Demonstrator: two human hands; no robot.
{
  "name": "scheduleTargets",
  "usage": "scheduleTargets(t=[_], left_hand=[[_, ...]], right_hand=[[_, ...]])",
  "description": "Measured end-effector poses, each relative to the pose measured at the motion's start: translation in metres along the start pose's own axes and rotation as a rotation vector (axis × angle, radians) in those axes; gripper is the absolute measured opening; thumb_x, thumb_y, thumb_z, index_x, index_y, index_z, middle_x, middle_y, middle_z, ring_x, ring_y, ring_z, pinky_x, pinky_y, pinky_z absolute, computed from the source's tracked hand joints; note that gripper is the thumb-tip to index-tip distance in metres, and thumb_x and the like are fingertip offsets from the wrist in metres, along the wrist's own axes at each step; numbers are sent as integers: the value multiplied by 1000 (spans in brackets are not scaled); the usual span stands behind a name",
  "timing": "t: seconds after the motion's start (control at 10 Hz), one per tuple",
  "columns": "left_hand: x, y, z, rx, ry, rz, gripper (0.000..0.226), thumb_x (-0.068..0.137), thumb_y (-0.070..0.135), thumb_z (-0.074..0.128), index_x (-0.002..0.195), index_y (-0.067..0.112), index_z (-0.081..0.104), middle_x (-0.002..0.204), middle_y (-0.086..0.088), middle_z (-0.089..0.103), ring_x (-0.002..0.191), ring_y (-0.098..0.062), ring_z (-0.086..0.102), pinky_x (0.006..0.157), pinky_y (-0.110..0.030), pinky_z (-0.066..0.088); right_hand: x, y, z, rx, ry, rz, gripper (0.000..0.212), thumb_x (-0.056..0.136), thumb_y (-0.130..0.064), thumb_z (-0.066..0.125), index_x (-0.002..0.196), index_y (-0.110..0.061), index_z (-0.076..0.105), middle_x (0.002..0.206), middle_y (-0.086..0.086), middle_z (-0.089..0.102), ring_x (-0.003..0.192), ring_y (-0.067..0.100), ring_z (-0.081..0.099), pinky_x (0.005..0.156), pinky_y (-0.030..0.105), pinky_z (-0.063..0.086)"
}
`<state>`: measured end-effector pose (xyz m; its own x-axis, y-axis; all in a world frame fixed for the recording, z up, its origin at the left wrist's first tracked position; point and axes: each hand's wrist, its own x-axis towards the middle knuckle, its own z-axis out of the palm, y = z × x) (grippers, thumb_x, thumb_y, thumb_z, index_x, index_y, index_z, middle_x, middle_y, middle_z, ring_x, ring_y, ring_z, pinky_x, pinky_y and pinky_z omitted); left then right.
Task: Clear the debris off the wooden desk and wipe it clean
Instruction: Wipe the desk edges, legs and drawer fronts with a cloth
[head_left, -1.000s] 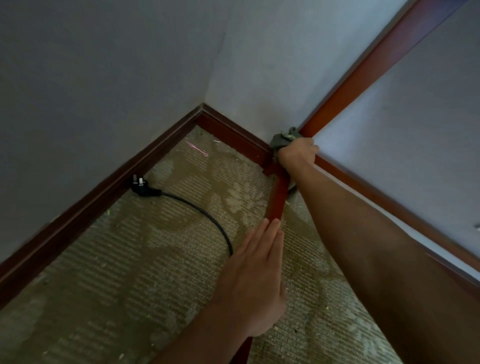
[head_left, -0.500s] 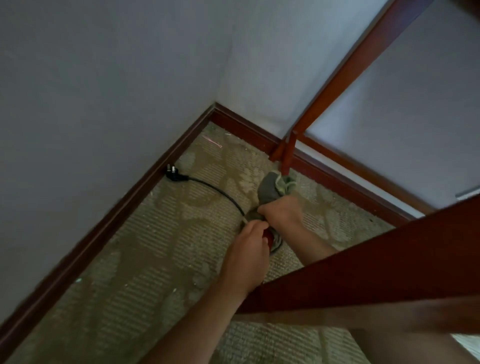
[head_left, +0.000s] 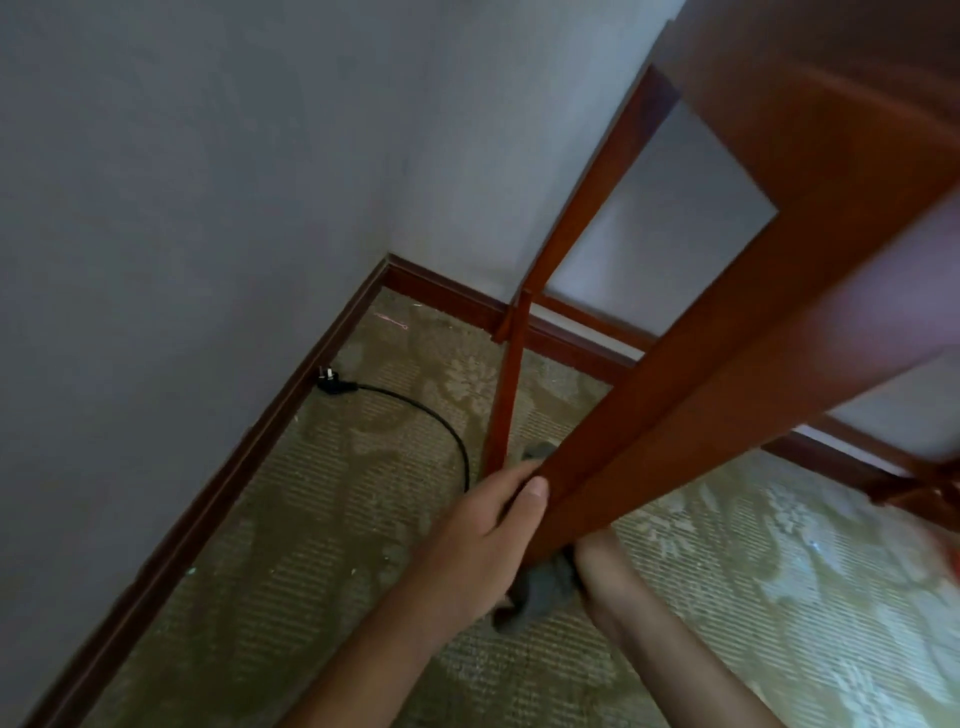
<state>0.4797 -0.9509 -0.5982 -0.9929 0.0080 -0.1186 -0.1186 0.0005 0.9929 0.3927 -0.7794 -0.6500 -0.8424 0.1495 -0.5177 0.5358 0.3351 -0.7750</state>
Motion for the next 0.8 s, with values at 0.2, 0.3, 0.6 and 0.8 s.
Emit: scheduleTargets(t=[0.2,0.3,0.6,0.8], left_hand=[[-5,56,14,55,23,209,54,91,78,40,143,64,32,126,46,44,120,20,44,99,-14,39],[-6,61,19,144,74,186,69,93,75,39,155,48,28,147,24,44,135,-2,44,104,-26,39],[-40,70,33,256,106,91,68,104,59,46,162,48,14,163,24,28,149,-6,31,123,-38,29],[-88,92,43,-308,29,58,85,73,94,53,148,57,39,147,16,58,136,-13,55,114,-48,43]], right_hand=[[-103,-95,-46,635,-69,-363,26,93,-25,57,89,-10,78,93,12,79,82,20,76,78,32,64],[-113,-96,-49,381,59,-479,32,101,-28,55,84,-11,77,92,18,77,90,31,74,89,46,61],[-163,-43,-55,-595,98,-661,22,87,-27,67,107,-27,58,100,-10,61,89,7,60,75,31,51],[-229,-84,-53,-641,5,-951,45,90,-37,68,124,-29,39,117,-8,38,103,9,50,87,33,53]])
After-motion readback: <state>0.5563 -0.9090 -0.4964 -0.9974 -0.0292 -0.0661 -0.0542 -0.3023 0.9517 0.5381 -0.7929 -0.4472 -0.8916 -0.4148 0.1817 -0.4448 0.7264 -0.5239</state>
